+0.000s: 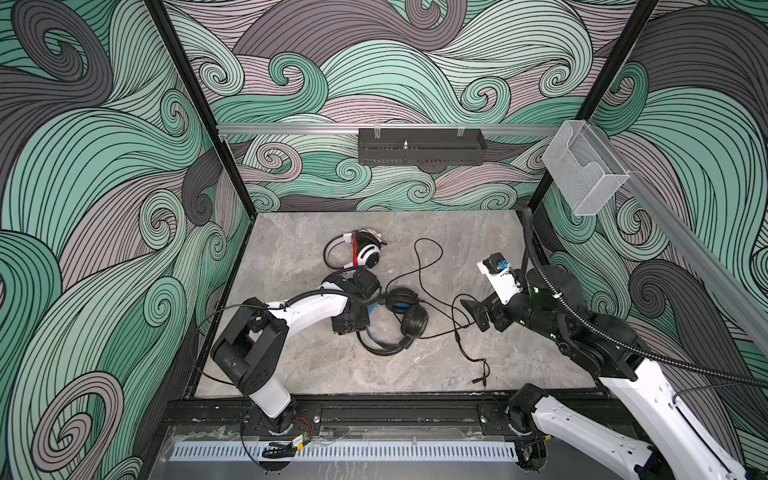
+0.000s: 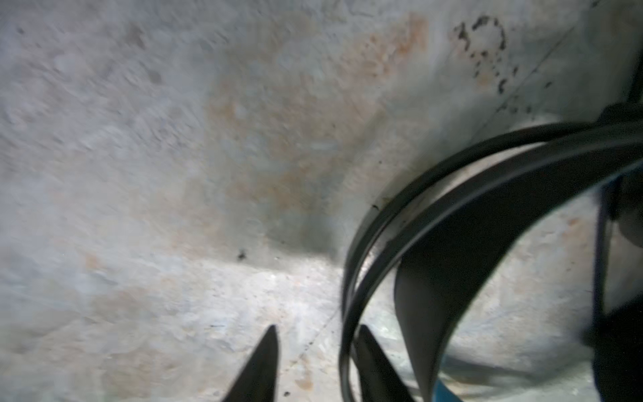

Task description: Wrap the headphones

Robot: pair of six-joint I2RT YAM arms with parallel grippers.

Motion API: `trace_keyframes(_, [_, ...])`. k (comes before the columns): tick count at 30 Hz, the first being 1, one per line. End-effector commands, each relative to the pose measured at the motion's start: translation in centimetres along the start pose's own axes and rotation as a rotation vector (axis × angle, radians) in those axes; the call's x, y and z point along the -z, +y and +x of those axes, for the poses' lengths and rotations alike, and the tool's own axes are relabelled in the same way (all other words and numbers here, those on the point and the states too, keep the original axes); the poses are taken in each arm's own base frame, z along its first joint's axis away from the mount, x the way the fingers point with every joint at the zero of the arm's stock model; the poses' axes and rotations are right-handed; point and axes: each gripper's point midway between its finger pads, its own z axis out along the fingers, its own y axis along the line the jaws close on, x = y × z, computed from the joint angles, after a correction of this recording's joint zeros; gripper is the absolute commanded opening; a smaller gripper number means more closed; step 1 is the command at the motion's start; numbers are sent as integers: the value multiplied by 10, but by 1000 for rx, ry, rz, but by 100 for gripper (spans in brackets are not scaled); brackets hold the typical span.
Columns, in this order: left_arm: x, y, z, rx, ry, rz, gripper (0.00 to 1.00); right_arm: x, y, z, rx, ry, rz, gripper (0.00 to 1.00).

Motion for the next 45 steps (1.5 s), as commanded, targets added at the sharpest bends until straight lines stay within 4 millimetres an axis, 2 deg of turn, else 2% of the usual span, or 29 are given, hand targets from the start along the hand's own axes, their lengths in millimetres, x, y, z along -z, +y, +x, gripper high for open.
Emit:
trace_keyframes(1, [35,5,-8,-38,-62,1,66,7,4,-6,3,-34,-24,100])
trace_keyframes(3, [49,4,-9,27,-95,33,75,4,6,-5,-2,-39,-29,100])
trace_keyframes(6, [58,-12,-14,77,-125,126,81,-1,8,-4,-7,-38,-39,100])
trace_keyframes(8, [56,-24,-16,110,-123,150,82,-4,10,-5,-8,-37,-47,100])
trace_keyframes(12, [37,-35,-15,156,-89,76,81,-2,9,-6,-7,-45,-44,100])
trace_keyframes(15, [20,-44,-13,184,-65,54,76,-1,9,-5,4,-47,-39,100])
trace_keyframes(21, [0,-30,9,246,-34,-72,68,1,10,1,9,-51,-40,99])
trace_keyframes(26, [-20,-35,28,250,20,-73,66,-4,13,8,4,-36,-51,100])
trace_keyframes(32, [-42,-40,48,256,51,-115,53,-9,22,8,-1,-33,-87,99])
trace_keyframes(37, [-45,-37,46,261,28,-114,31,-10,23,8,5,-33,-89,100])
trace_keyframes(40, [-38,-30,41,245,-2,-138,20,-10,24,12,2,-26,-92,100])
trace_keyframes(43, [-21,-22,29,228,-55,-147,0,-13,27,18,-8,-13,-107,99])
trace_keyframes(45, [-1,-15,14,205,-112,-148,0,-16,28,24,-16,2,-113,100])
